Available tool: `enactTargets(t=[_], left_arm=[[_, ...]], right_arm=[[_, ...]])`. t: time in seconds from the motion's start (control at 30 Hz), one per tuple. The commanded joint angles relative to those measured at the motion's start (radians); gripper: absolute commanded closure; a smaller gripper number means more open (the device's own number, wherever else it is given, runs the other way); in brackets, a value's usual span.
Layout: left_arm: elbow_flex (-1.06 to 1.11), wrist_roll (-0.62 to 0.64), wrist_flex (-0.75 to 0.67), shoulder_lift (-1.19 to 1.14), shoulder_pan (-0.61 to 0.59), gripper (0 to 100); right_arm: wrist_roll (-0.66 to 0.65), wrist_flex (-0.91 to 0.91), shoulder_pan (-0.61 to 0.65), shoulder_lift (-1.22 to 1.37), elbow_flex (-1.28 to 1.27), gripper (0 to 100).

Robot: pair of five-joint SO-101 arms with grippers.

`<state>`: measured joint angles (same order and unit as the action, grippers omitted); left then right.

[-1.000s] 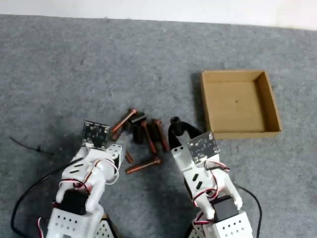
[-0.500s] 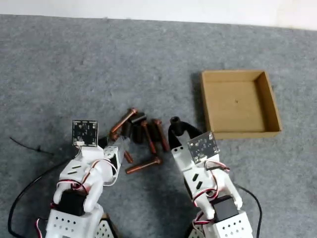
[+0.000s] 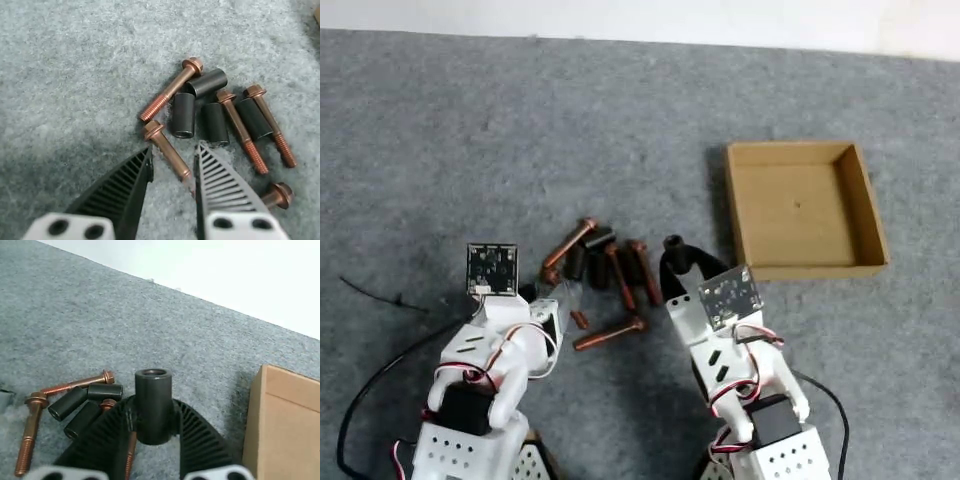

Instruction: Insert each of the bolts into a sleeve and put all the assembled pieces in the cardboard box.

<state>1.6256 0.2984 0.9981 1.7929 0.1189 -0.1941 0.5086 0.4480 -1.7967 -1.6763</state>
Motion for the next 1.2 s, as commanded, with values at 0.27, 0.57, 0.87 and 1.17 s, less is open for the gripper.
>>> enactTargets(t=[0.27, 0.57, 0.87, 1.17], left_arm=[[-0.116, 0.014, -0.028, -0.182, 0.015, 86], [-0.272, 0.054, -0.123, -0.677, 0.016, 82], [-0.302, 0.176, -0.169, -0.817, 0.061, 67], [-0.320, 0.203, -0.307, -0.989, 0.015, 79]], right_arm=[[0.005, -0.019, -0.008, -0.024, -0.093, 99.4], [0.005, -0.019, -0.008, -0.024, -0.093, 99.4], [0.005, -0.019, -0.008, -0.024, -0.093, 99.4], [0.005, -0.019, -0.008, -0.024, -0.093, 99.4]])
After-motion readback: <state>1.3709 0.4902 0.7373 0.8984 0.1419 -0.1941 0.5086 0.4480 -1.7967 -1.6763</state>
